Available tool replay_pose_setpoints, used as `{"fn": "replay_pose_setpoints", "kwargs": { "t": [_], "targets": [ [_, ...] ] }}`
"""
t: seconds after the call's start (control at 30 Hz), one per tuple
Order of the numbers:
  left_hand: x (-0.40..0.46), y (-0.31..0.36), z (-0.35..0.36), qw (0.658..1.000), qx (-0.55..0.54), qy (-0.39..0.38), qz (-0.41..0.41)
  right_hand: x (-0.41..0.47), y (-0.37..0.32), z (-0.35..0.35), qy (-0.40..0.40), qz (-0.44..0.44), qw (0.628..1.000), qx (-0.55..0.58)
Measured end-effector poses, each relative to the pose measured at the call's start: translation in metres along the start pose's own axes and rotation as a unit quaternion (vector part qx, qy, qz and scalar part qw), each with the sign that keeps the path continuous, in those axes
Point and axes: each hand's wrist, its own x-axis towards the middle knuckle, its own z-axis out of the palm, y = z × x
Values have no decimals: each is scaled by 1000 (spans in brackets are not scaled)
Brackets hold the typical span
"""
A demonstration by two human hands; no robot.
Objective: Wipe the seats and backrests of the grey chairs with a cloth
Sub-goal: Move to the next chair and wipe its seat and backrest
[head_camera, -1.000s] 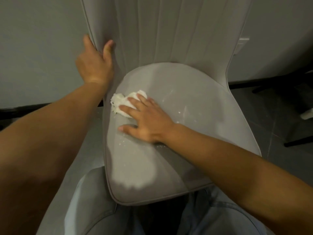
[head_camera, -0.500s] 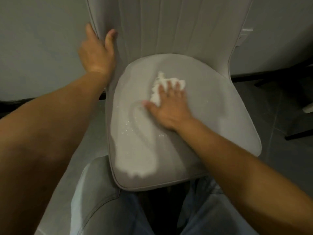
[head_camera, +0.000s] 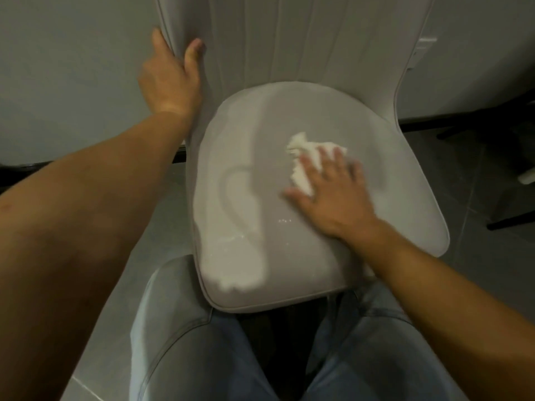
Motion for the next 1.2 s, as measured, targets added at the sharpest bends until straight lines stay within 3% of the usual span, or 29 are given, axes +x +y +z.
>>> {"fn": "replay_pose_setpoints", "kwargs": {
  "t": [0.07, 0.17, 0.37, 0.47, 0.53, 0.7, 0.83, 0.9, 1.03, 1.1, 1.2],
  "targets": [
    [0, 0, 1, 1000, -2, 5, 0, 3, 31, -7, -8, 80, 997, 16],
    [-1, 2, 0, 1000, 0, 8, -6, 6, 8, -13, -26, 119, 990, 75],
    [-1, 2, -2, 1000, 4, -9, -8, -58, -128, 6, -33, -152, 980, 124],
    [-2, 2, -5, 1000, 2, -15, -4, -74, -112, 13, -2, -183, 981, 68],
    [-1, 1, -5, 1000, -9, -26, -12, -71, -70, 12, -4, -134, 991, 28],
    [0, 2, -5, 999, -18, -42, -27, -53, 69, 3, -26, 114, 993, 3],
    [-3, 8, -11, 998, -21, -48, -34, -25, 88, -6, -22, 229, 969, 86],
    [-6, 13, -12, 997, -31, -47, -48, -16, 56, -7, -10, 194, 976, 96],
    [-14, 25, -15, 992, -75, -53, -89, -26, -35, 7, -9, -20, 994, 103],
    [-13, 26, -19, 983, -80, -104, -125, -25, -55, 13, -10, -75, 992, 105],
    [-11, 21, -27, 966, -20, -206, -157, 2, -36, 11, 3, -87, 993, 79]
  ]
}}
